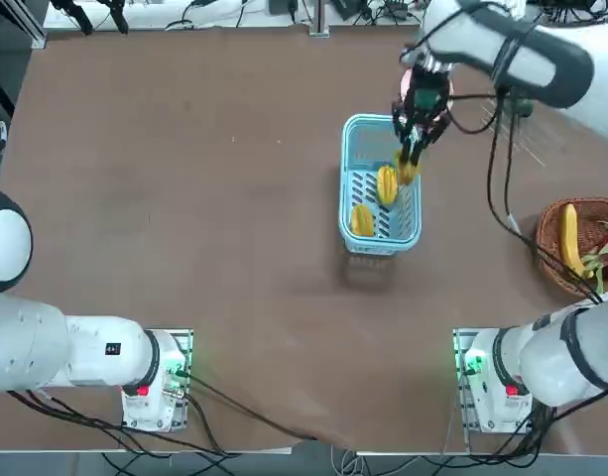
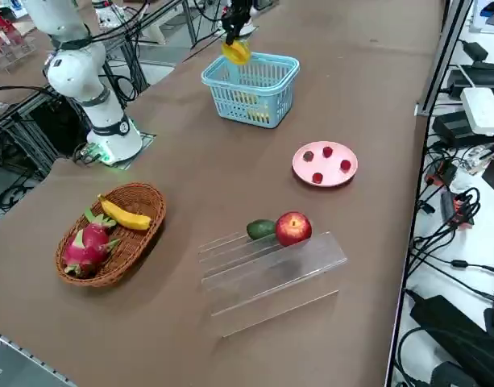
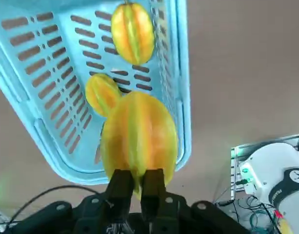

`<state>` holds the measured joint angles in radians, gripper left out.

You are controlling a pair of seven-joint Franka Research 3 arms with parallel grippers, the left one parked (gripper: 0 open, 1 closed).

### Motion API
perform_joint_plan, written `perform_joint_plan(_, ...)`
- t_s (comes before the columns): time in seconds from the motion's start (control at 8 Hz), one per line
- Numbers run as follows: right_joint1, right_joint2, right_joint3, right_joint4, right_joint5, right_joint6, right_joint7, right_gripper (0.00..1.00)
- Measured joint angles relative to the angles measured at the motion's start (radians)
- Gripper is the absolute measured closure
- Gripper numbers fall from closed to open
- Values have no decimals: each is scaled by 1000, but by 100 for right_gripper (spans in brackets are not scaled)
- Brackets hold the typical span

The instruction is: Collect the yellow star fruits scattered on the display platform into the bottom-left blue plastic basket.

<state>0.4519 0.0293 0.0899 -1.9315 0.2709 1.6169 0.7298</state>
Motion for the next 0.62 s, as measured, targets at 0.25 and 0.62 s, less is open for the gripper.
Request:
perform_joint_plan(0.25, 23, 18, -3, -61, 0, 81, 0, 85)
perform_joint_plan(0.62, 28, 29, -7, -71, 0, 98, 0, 67)
